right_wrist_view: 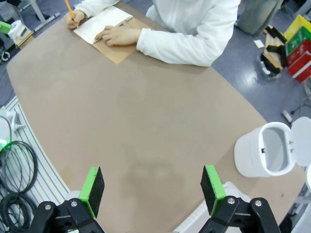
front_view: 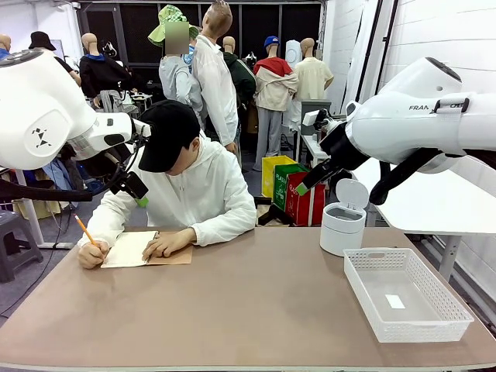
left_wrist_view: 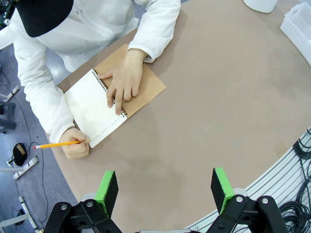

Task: Sort the paper based on its condition.
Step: If a person hands you a paper, place it in the Organizing basket , and if it's crumpled, put it in the Trash can.

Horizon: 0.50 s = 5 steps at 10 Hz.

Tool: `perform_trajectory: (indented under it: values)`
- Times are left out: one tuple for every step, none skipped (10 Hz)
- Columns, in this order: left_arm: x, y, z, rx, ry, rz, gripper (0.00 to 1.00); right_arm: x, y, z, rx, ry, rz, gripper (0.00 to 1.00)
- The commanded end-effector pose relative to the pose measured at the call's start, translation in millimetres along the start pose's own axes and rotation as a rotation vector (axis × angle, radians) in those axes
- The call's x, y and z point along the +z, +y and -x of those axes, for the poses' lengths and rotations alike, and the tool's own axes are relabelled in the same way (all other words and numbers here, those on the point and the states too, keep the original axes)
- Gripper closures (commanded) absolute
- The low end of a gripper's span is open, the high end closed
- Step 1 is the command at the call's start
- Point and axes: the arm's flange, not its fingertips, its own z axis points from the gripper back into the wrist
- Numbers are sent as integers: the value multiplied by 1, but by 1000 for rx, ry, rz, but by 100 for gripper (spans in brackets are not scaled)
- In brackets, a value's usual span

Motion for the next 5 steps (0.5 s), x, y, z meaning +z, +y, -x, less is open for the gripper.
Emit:
perform_trajectory:
  values:
    - [1,1,0,-4,-3,-1,0,-1,0,0,-1,-1,-7,0]
    - [1,1,0,-4,-3,-1,0,-1,0,0,-1,-1,-7,0]
    - [1,1,0,-4,-3,-1,0,-1,0,0,-1,-1,-7,0]
    - [1,1,0,-4,-3,-1,0,-1,0,0,-1,-1,-7,0]
    - [1,1,0,-4,-3,-1,0,-1,0,0,-1,-1,-7,0]
